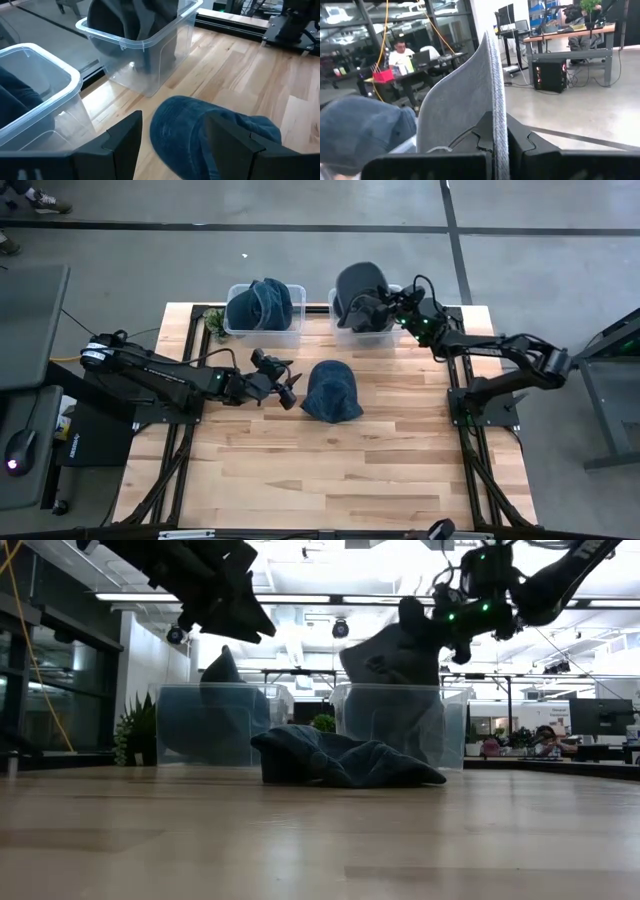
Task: Pick & Place hat
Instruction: Put the right gray cap into the right transparent bin
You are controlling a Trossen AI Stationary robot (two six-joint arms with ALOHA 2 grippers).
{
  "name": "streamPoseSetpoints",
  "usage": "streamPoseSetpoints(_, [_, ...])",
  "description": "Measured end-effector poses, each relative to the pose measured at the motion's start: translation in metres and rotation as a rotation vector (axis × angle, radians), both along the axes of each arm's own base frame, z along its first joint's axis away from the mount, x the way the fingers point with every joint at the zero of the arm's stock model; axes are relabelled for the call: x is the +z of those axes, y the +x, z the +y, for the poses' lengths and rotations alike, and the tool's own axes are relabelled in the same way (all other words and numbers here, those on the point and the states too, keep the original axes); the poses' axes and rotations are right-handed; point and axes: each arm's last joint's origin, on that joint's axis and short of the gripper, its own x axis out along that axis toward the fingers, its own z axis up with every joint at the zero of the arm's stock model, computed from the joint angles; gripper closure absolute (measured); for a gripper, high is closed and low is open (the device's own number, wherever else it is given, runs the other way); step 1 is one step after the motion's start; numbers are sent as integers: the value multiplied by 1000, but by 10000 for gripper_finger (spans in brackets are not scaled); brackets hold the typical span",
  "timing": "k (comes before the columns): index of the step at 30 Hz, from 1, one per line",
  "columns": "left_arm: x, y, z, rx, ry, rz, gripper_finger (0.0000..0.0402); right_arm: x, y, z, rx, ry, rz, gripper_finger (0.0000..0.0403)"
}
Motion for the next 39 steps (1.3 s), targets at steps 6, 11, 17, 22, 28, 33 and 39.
streamPoseSetpoints(6, [0, 1, -1, -28, -15, 0, 192, -21, 11, -8, 12, 13, 43, 397])
streamPoseSetpoints(11, [0, 1, -1, -45, -25, 1, 192, -35, 18, -12, 24, 48, 62, 397])
streamPoseSetpoints(17, [0, 1, -1, -51, -28, 2, 192, -42, 17, -13, -14, 80, 101, 397])
streamPoseSetpoints(22, [0, 1, -1, -50, -30, 1, 192, -47, 16, -13, -46, 110, 142, 394])
streamPoseSetpoints(28, [0, 1, -1, -50, -30, 0, 192, -50, 15, -13, -70, 126, 180, 365])
streamPoseSetpoints(33, [0, 1, -2, -50, -37, -3, 192, -50, 15, -13, -63, 121, 186, 340])
streamPoseSetpoints(39, [0, 1, -2, -50, -37, -3, 192, -47, 14, -12, -58, 75, 232, 302])
